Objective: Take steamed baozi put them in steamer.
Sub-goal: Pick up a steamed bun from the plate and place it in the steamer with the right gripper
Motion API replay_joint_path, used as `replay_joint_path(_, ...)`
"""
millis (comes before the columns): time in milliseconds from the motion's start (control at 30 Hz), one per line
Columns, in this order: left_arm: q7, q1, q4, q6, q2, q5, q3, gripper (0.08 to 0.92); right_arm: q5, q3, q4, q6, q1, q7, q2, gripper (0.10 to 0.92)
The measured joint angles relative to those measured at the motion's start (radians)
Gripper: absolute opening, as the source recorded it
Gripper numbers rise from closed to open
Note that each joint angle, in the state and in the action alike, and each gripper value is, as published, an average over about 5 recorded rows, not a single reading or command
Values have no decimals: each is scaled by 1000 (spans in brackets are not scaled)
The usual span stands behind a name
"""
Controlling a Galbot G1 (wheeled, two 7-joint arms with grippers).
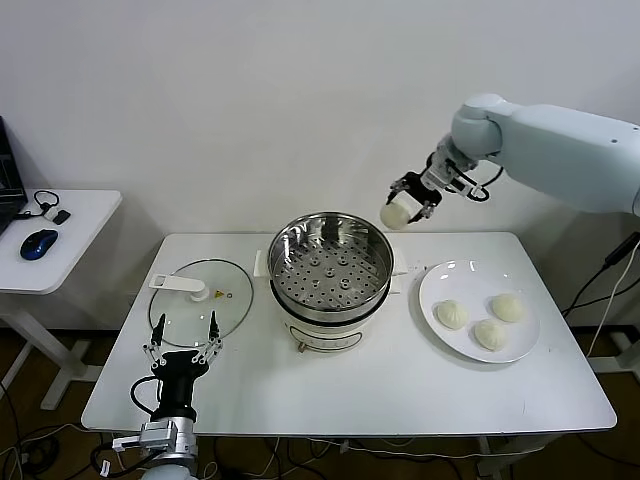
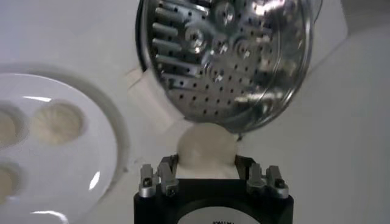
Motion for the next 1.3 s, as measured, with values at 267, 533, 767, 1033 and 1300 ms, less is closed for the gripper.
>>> replay_joint_path(267,1,3,-4,-1,0,-6,-9,823,-8,-24,-92,145,-34,21,130,644)
replay_joint_path(533,2,3,-4,-2,0,-7,-7,823,-18,-45,-214,216,-90,17,238,645)
replay_joint_path(767,2,2,-5,-3,0,-7,-4,823,-22,-42,-307,237,-142,15,298,644)
replay_joint_path(1033,0,3,-4,-8,0,-8,-8,823,-20,-26,-386,237,-193,15,342,644)
replay_joint_path(1300,-1,0,-2,-10,0,-8,-8,823,-16,-11,-455,237,-232,15,368,645)
